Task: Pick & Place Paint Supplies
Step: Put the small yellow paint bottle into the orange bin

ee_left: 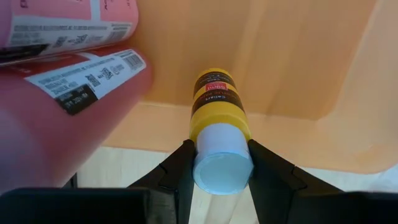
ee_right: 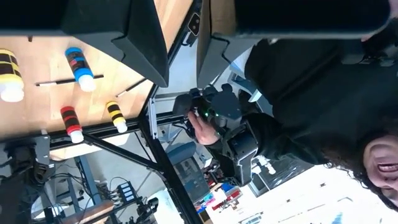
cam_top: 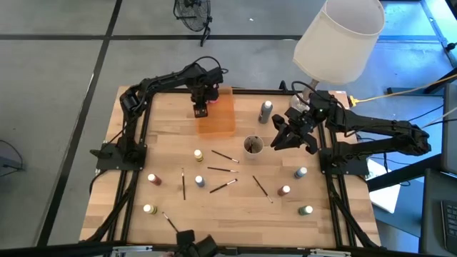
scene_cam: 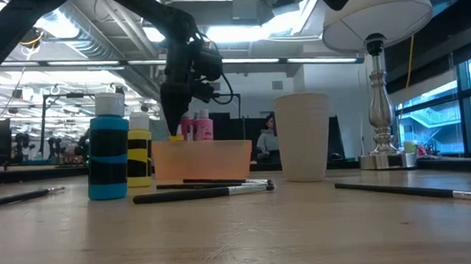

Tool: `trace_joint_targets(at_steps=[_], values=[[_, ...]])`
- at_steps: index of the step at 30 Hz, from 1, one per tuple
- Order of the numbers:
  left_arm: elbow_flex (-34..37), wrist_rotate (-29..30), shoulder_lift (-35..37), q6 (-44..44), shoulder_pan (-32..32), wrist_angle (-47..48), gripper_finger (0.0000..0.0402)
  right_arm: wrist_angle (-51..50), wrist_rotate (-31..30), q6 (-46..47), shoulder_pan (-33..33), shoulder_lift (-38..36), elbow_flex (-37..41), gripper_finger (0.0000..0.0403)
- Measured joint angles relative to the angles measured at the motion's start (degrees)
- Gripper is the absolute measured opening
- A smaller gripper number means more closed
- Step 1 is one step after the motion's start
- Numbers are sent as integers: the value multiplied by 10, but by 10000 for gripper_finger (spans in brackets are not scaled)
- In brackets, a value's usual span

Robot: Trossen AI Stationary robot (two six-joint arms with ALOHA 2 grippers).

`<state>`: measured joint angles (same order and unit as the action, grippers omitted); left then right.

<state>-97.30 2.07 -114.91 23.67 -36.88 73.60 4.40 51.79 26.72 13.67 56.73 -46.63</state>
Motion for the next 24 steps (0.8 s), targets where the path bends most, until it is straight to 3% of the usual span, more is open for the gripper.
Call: trace_joint_targets(at_steps=[24], values=[[1, 4, -1, 17, -3, 28, 118, -3, 14, -1, 17, 0, 0, 87]])
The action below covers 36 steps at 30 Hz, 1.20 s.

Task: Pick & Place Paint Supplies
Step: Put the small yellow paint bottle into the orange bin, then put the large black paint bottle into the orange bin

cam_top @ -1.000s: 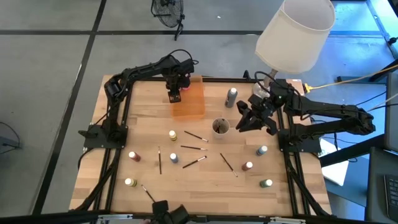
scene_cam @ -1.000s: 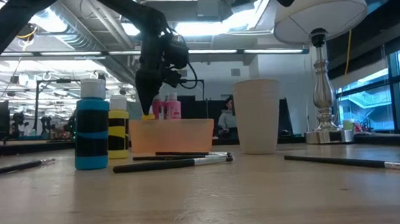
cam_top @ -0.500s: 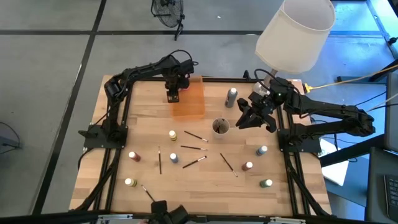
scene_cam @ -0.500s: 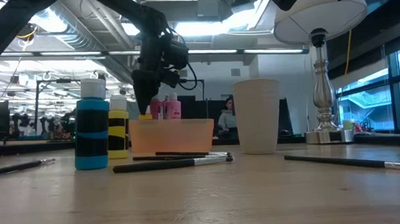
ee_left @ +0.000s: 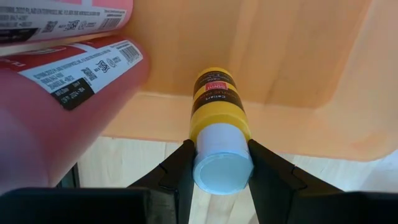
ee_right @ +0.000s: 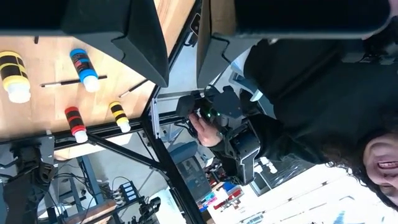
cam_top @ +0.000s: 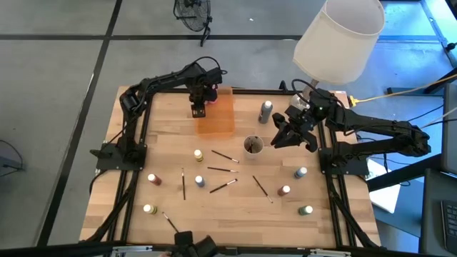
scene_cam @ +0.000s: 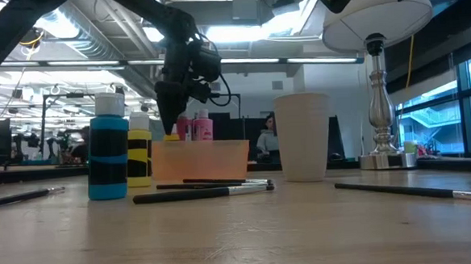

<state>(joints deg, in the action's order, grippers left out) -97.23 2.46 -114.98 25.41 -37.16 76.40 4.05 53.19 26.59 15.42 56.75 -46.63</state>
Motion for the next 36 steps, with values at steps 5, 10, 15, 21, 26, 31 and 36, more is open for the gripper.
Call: trace_joint_targets(at_steps=[5, 10, 15, 21, 26, 31, 36], values=[[0, -1, 0, -9, 3, 2, 155, 0, 0, 3, 0, 0, 0, 87], [1, 5, -1, -9, 8, -5, 161, 0, 0, 11, -7, 0, 0, 87], [2, 40, -3, -6, 12, -15, 151, 2, 0, 26, -10, 0, 0, 87], [3, 117, -3, -6, 21, -6, 144, 22, 9, 32, -10, 0, 0, 87], [-14, 125, -2, -13, 28, 11, 143, 27, 15, 32, -10, 0, 0, 87], [-62, 138, 0, -35, 32, 29, 143, 28, 28, 32, -13, 0, 0, 87], [-115, 163, 0, -43, 31, 82, 143, 49, 50, 30, -24, 0, 0, 87]])
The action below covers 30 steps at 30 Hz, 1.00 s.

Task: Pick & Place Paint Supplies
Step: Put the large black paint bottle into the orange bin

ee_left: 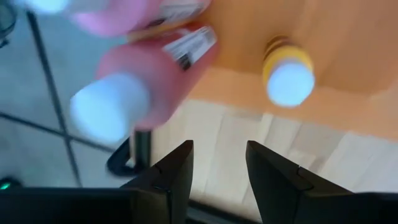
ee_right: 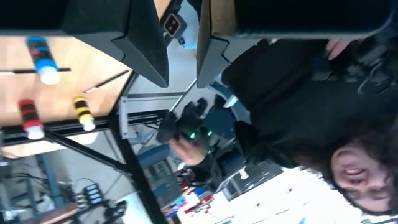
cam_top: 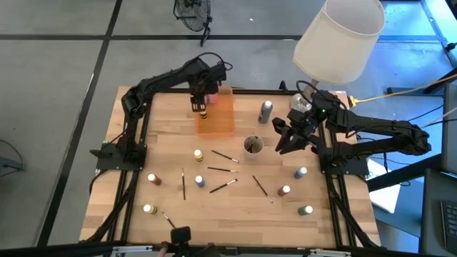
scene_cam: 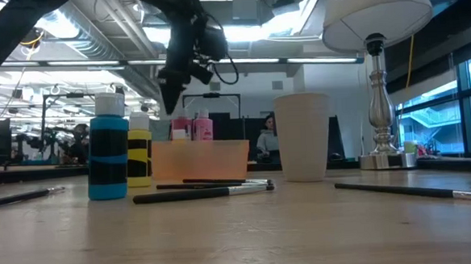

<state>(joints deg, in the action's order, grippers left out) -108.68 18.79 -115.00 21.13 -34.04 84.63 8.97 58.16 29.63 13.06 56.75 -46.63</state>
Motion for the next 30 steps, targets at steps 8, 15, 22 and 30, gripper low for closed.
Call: trace_joint_targets(at_steps=[8, 15, 22, 30], values=[[-45, 33, 19, -91, 0, 52, 143, 71, 12, 17, -20, 0, 0, 87], [-46, -53, 95, -176, 21, 53, 143, 182, 36, 63, -47, 0, 0, 87], [-14, -289, 242, -341, 76, 54, 143, 227, 36, 64, -88, 0, 0, 87], [31, -269, 367, -491, 224, 49, 143, 272, 35, 44, -143, 0, 0, 87]])
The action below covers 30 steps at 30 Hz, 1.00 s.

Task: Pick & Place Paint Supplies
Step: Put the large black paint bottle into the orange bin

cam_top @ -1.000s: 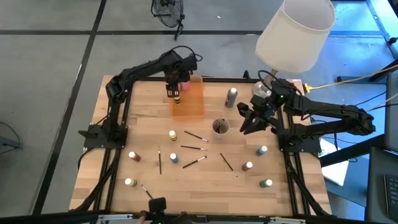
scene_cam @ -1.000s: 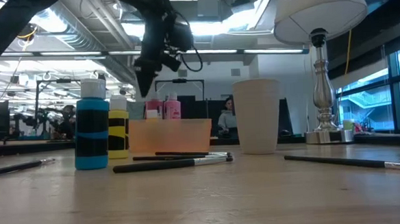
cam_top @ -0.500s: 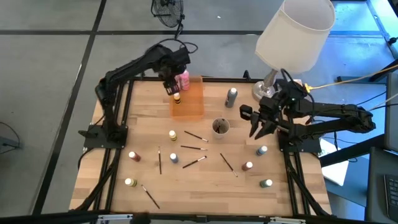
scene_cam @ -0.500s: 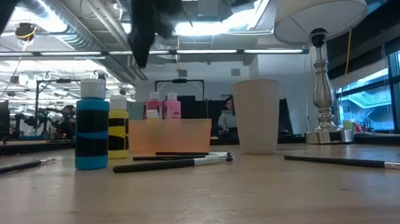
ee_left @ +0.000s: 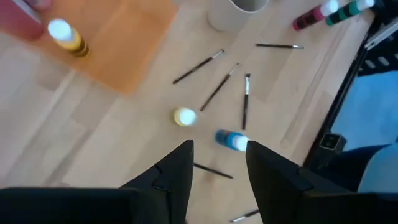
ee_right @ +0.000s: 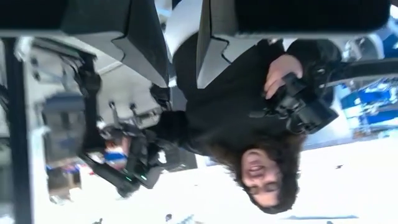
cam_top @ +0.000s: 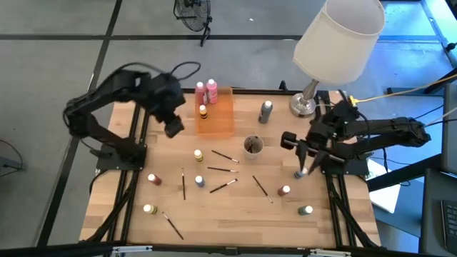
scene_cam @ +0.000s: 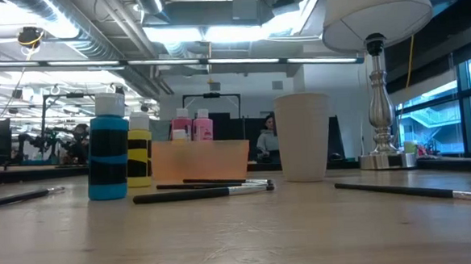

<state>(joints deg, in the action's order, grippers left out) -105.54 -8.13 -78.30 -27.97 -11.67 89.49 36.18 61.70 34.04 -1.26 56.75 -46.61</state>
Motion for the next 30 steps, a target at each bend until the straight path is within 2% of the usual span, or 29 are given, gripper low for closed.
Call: trace_joint_targets(at_steps=[4, 6, 11, 14, 20, 24, 27, 30], values=[[31, 70, 33, -103, 93, -26, 143, 57, 0, 1, -35, 0, 0, 87], [49, 107, 41, -137, 137, -38, 143, 51, 0, 13, -51, 0, 0, 87], [100, 196, 45, -217, 223, -65, 143, -38, -1, 65, -83, 0, 0, 87], [137, 209, 43, -248, 263, -82, 143, -98, -13, 66, -109, 0, 0, 87], [201, 216, 42, -264, 328, -100, 143, -145, -146, 64, -154, 0, 0, 87], [208, 238, 42, -264, 359, -102, 143, -146, -250, 23, -183, 0, 0, 87], [208, 231, 43, -264, 378, -105, 143, -153, -358, -29, -204, 2, 0, 87], [208, 199, 43, -270, 398, -105, 143, -154, -458, -73, -224, 11, 0, 87]])
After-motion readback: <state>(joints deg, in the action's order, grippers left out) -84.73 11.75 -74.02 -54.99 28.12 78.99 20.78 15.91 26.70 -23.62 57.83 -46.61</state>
